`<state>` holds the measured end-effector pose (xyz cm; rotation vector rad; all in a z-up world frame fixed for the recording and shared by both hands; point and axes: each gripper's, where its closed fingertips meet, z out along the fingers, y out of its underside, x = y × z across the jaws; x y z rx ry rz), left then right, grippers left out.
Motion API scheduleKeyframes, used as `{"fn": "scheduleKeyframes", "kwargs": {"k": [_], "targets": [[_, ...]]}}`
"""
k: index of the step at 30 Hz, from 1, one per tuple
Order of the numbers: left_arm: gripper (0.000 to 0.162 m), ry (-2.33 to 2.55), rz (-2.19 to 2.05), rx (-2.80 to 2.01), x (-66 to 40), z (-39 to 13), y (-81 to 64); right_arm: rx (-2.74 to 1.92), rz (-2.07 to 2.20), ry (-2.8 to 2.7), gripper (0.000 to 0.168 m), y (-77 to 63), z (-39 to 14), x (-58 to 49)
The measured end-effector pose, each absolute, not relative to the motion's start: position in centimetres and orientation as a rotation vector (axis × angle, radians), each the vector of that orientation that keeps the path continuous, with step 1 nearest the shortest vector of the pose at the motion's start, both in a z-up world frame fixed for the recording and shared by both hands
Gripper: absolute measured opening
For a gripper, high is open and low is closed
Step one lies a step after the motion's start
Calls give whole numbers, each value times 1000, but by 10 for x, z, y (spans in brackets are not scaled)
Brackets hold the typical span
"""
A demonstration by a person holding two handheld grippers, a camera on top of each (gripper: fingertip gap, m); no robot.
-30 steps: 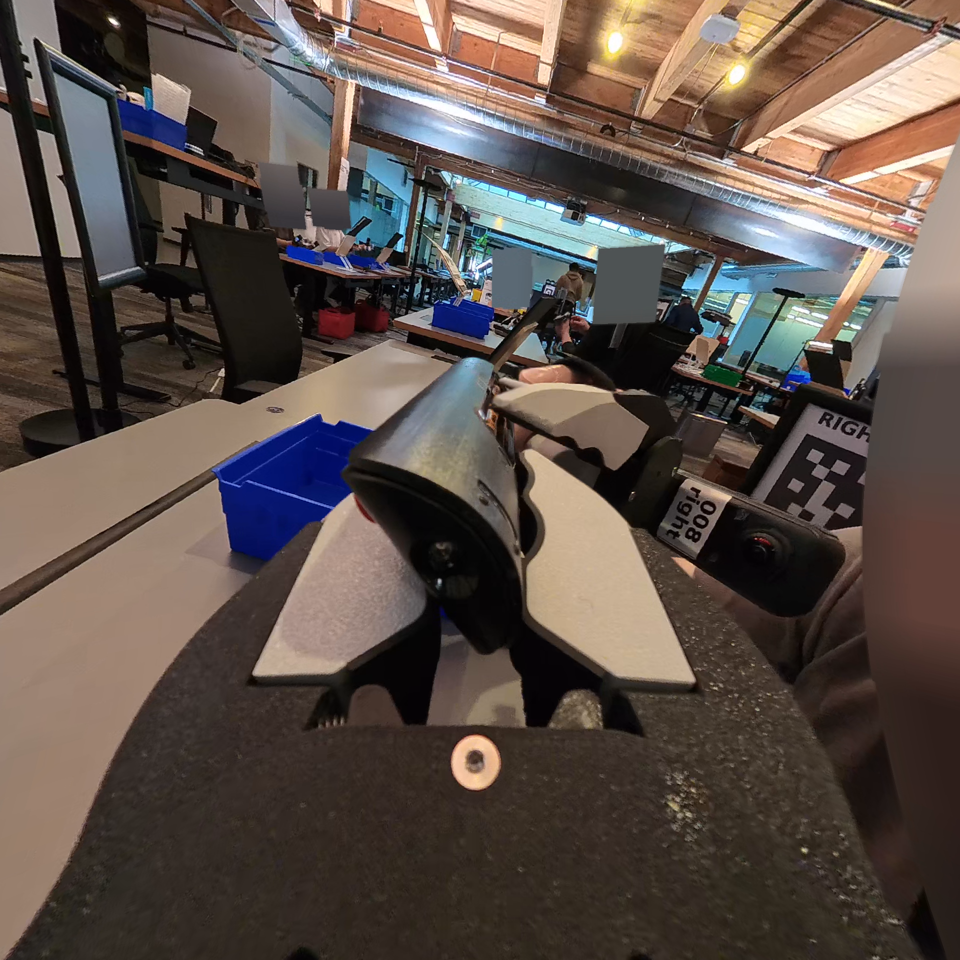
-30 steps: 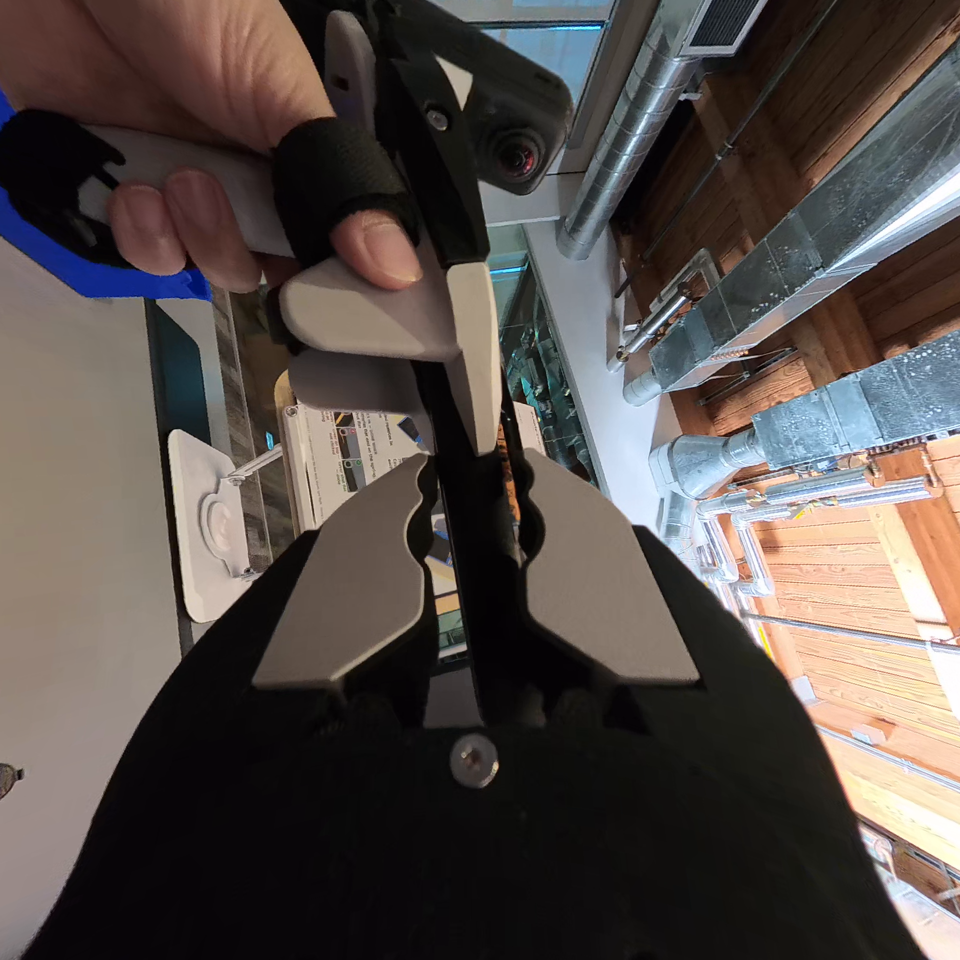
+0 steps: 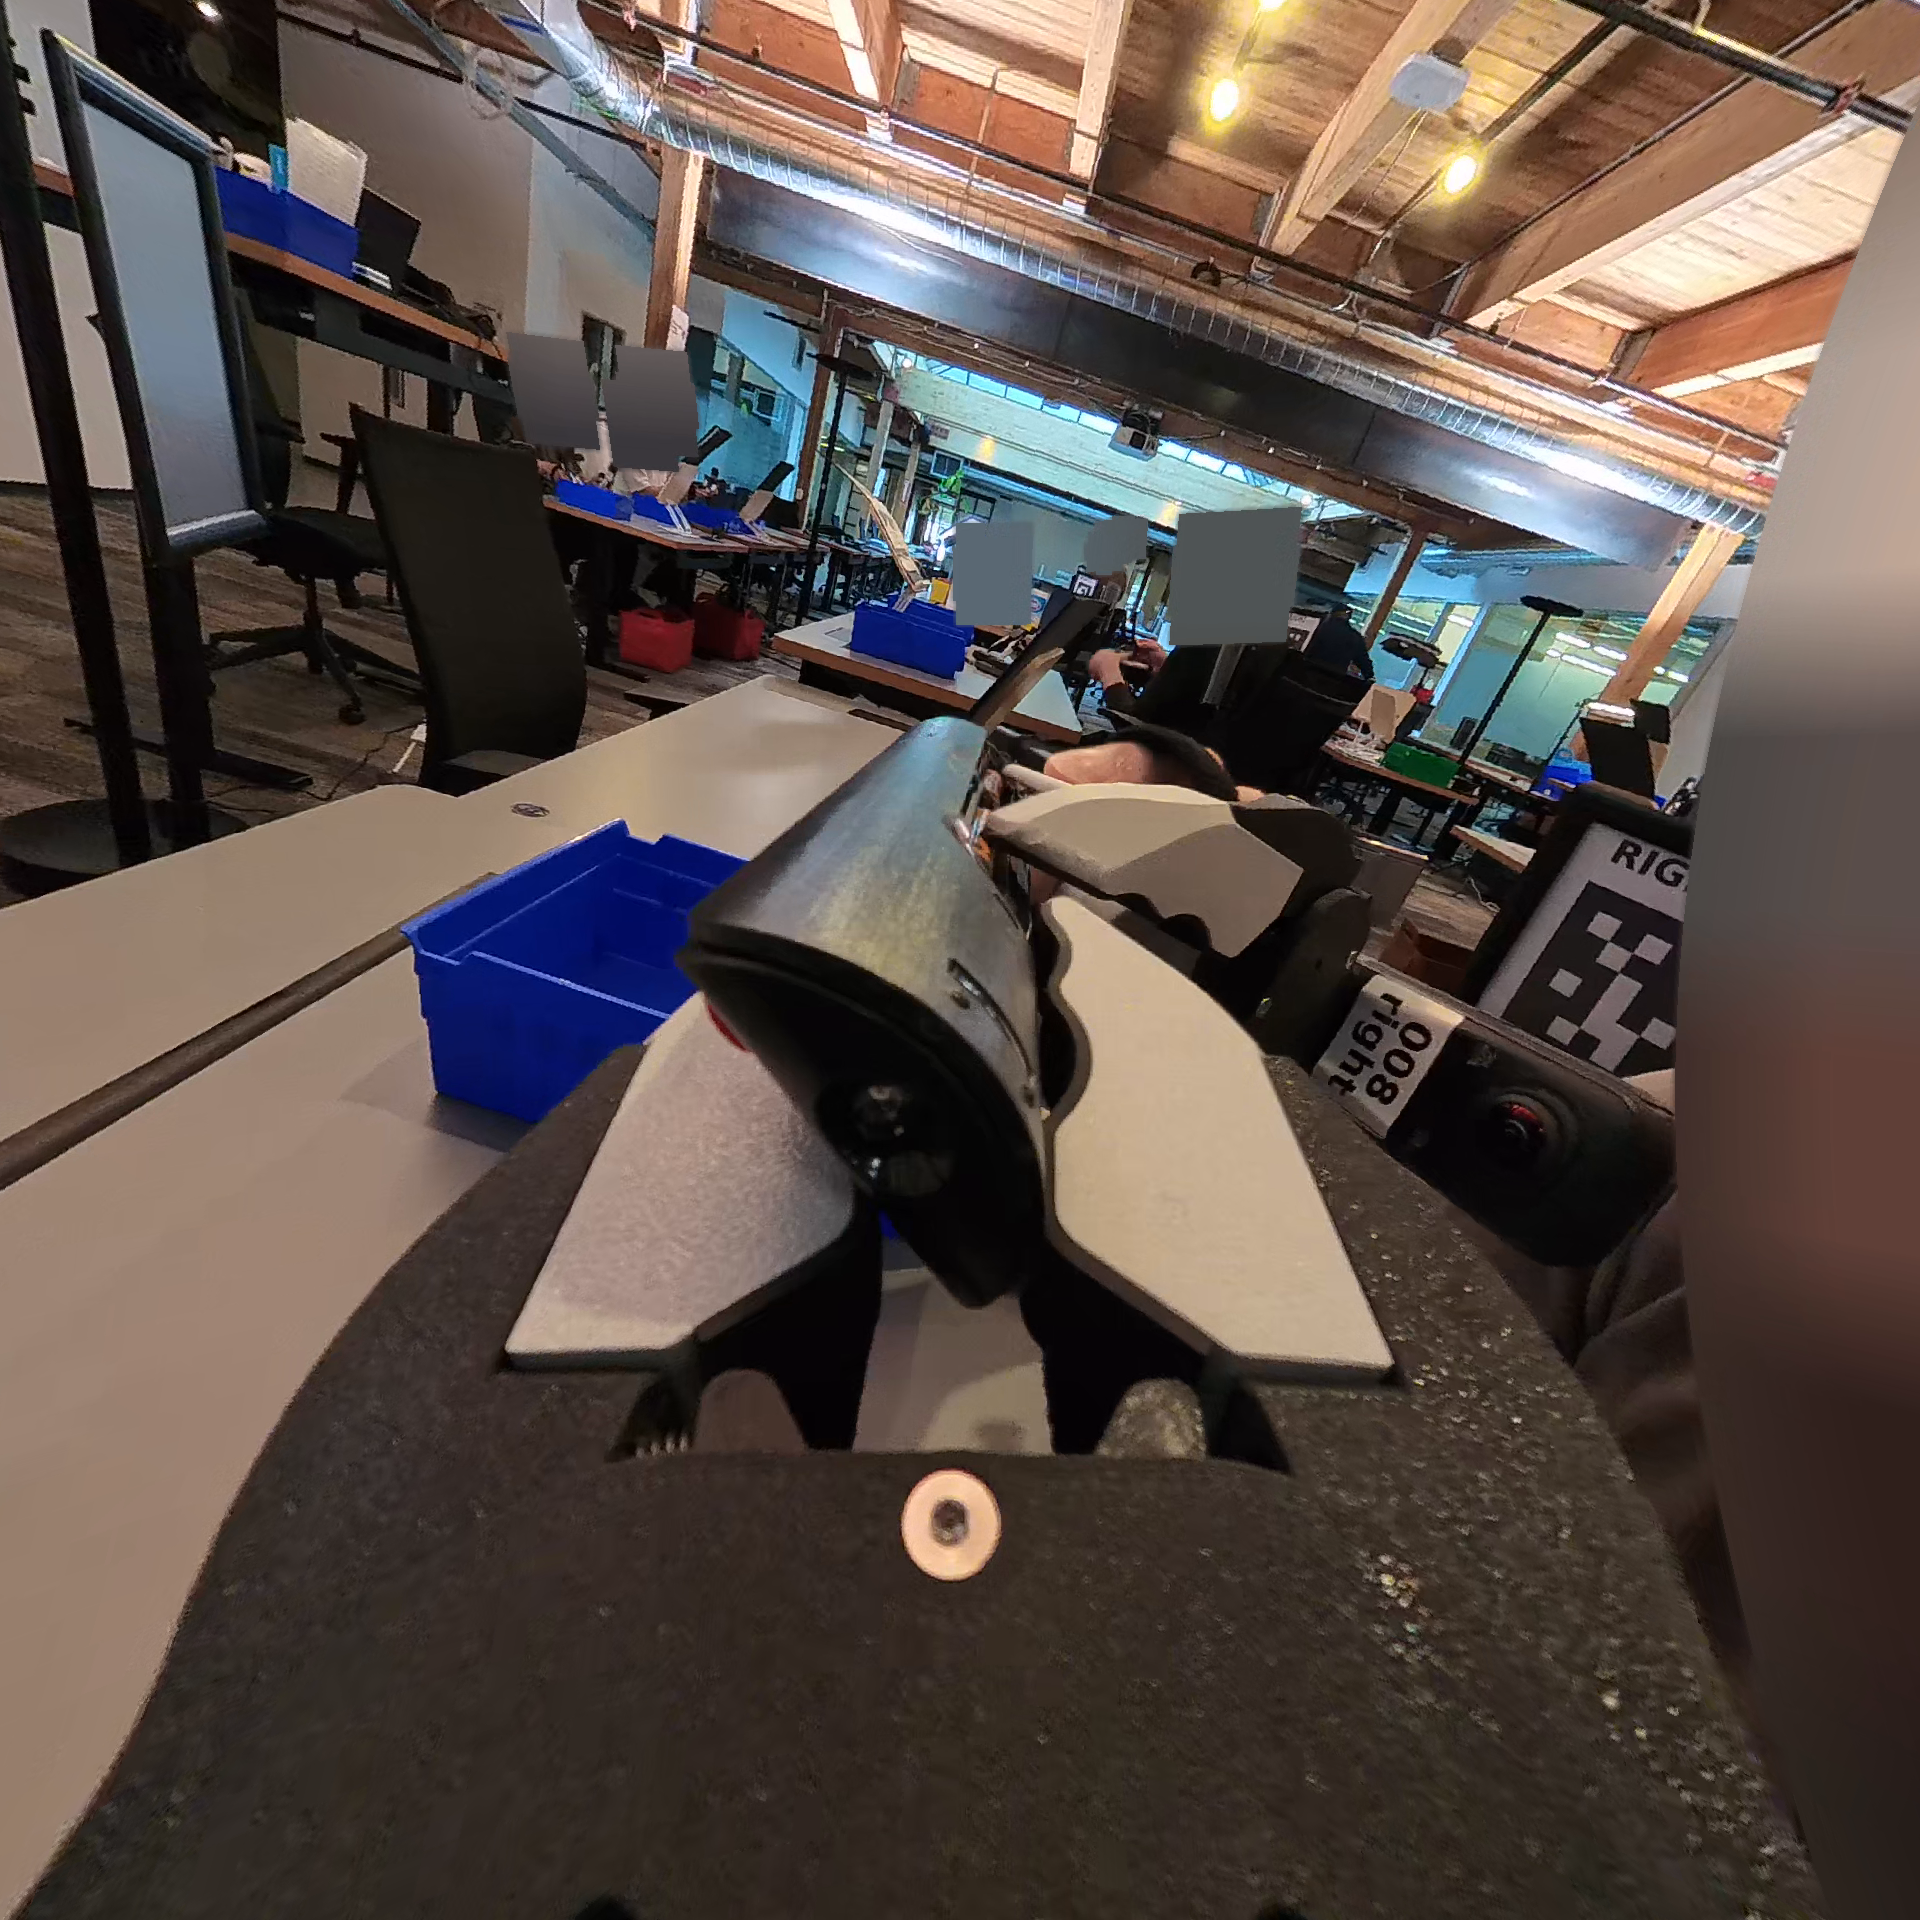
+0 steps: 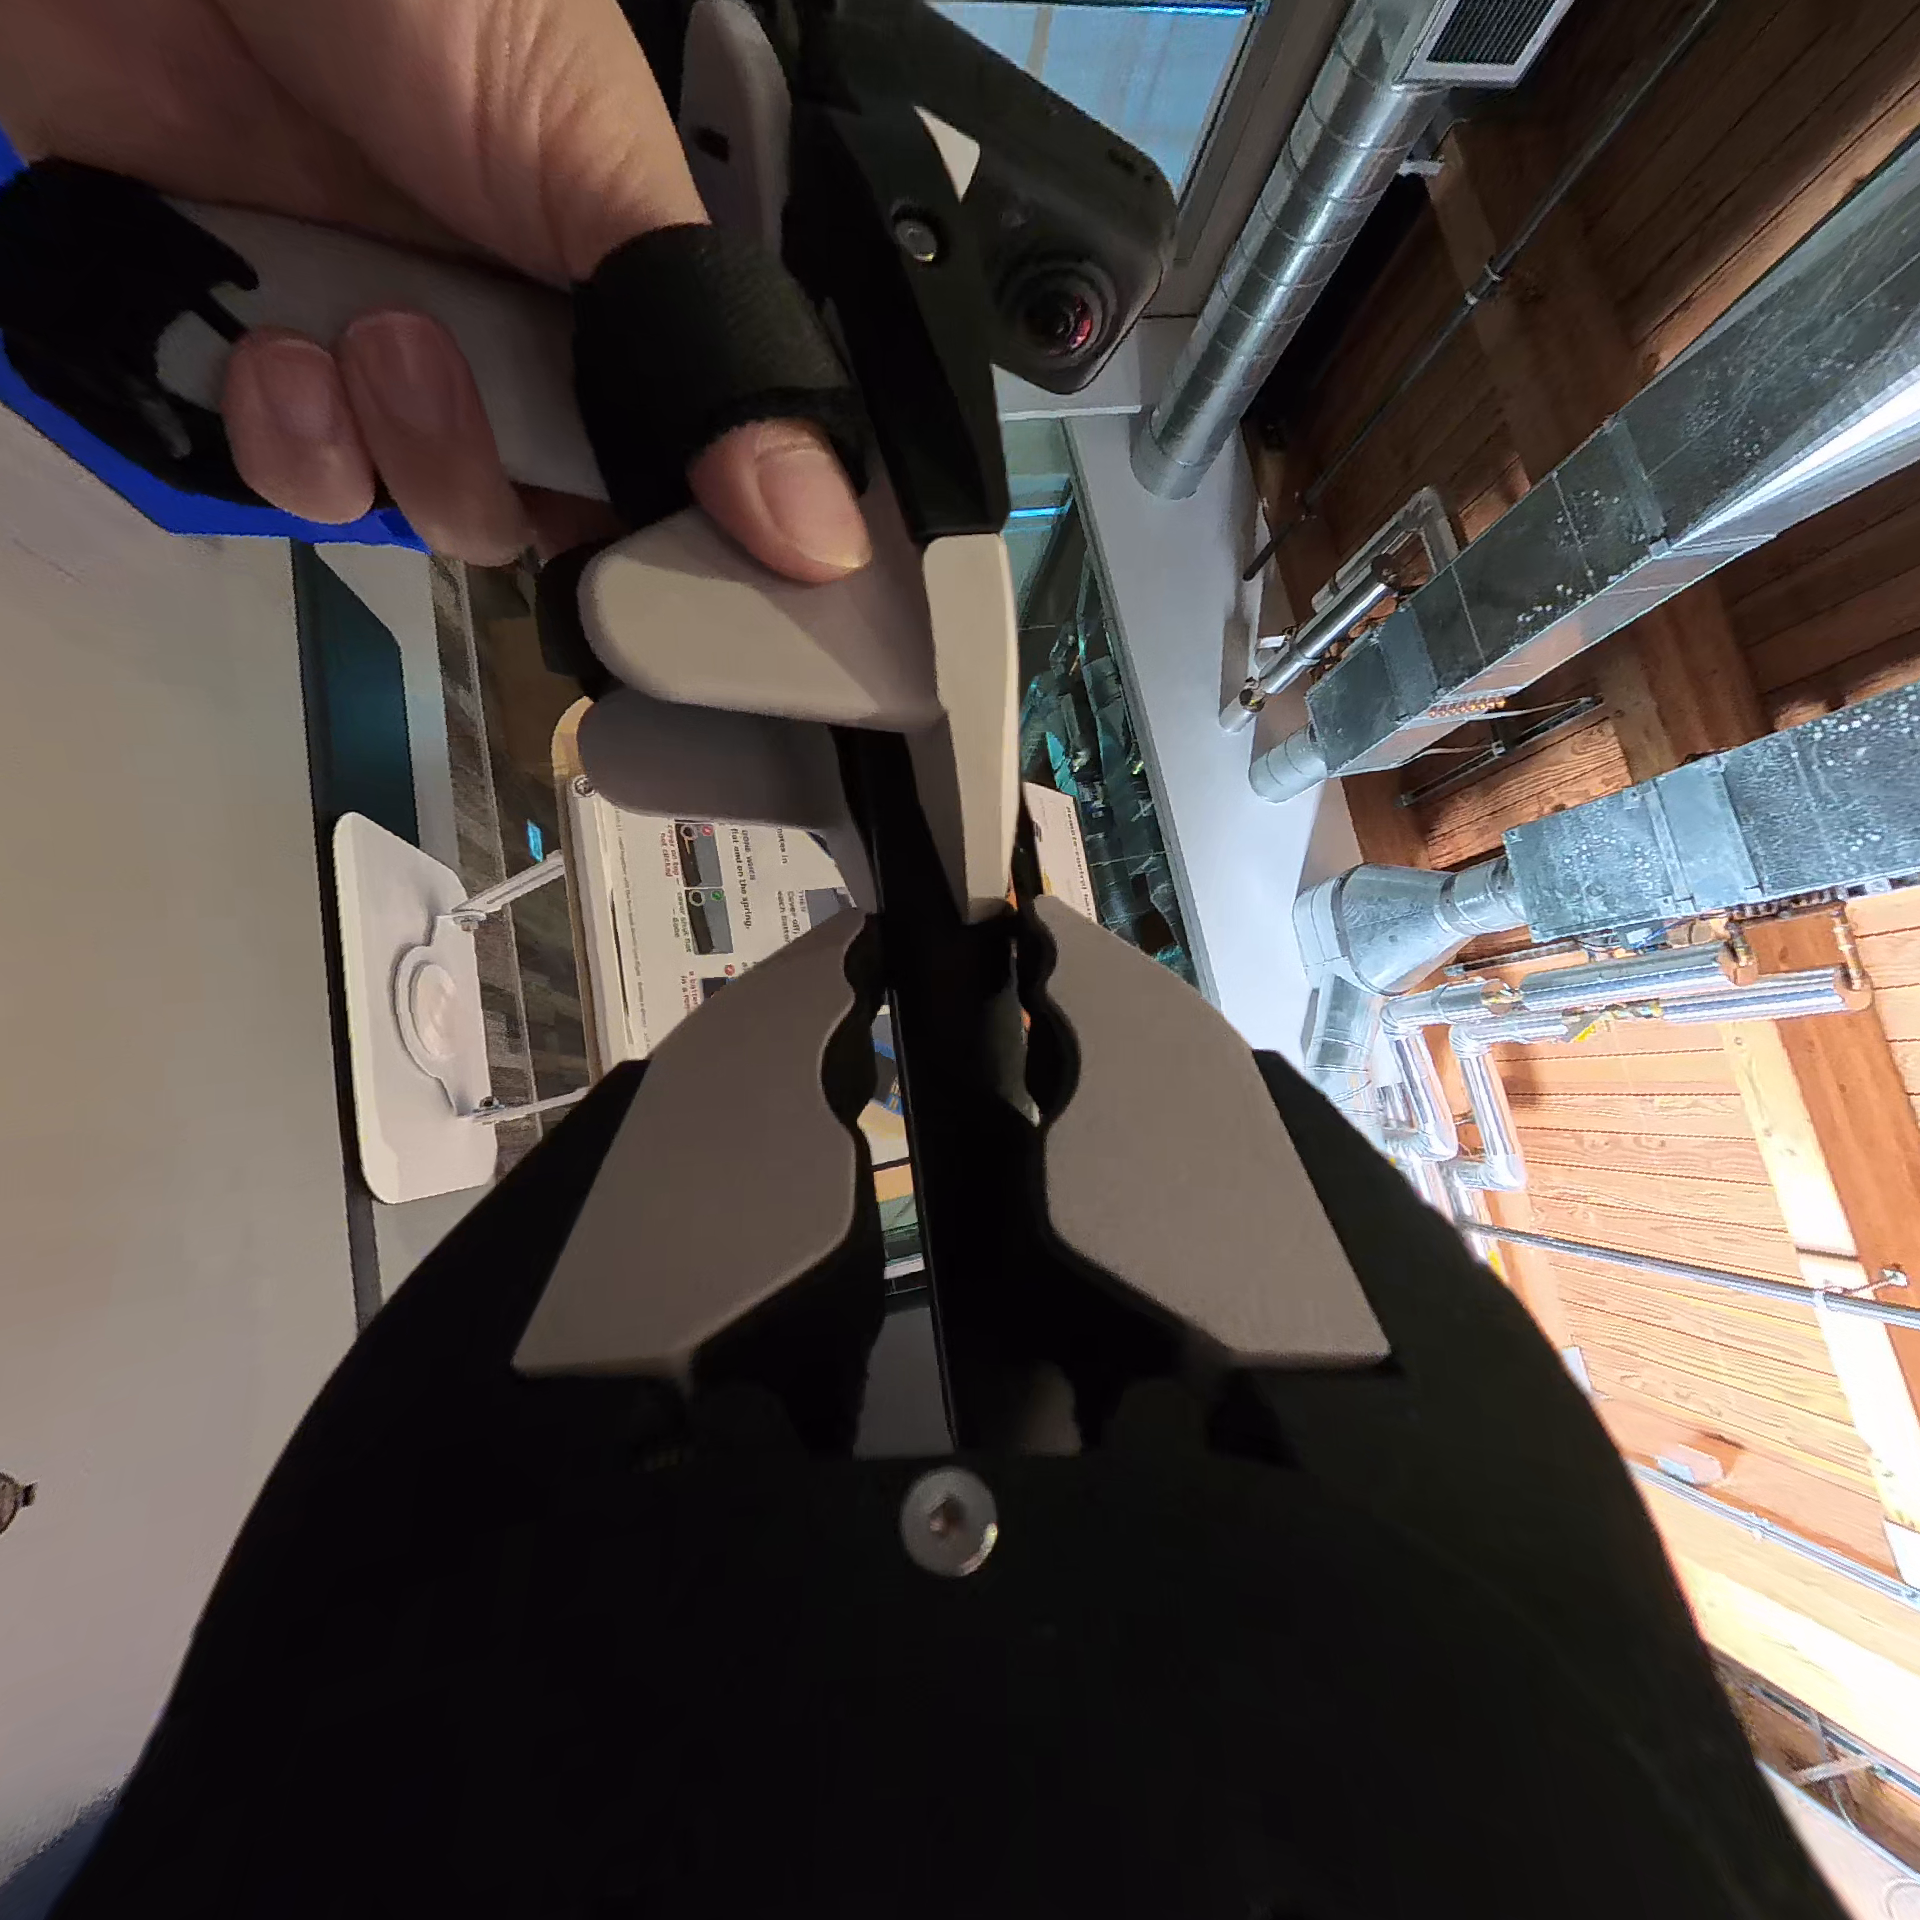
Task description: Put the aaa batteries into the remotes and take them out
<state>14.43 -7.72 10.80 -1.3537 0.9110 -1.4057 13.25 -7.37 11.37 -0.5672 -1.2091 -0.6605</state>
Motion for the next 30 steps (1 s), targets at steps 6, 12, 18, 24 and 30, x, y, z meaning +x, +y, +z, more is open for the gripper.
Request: {"fn": "scheduleKeyframes", "kwargs": {"k": [6,12,18,24,30], "targets": [[28,965,-1305,-1313,144,111,-83,-544,-656,-1192,32,-78,118,133],[28,957,-1341,-1313,147,110,-84,-582,-623,-1231,30,-81,116,135],[28,940,-1338,-1334,146,109,-81,-587,-645,-1234,27,-79,114,134],[30,948,-1354,-1323,147,111,-85,-590,-624,-1233,27,-83,116,135],[29,919,-1394,-1349,145,109,-79,-525,-742,-1205,24,-79,114,133]]}}
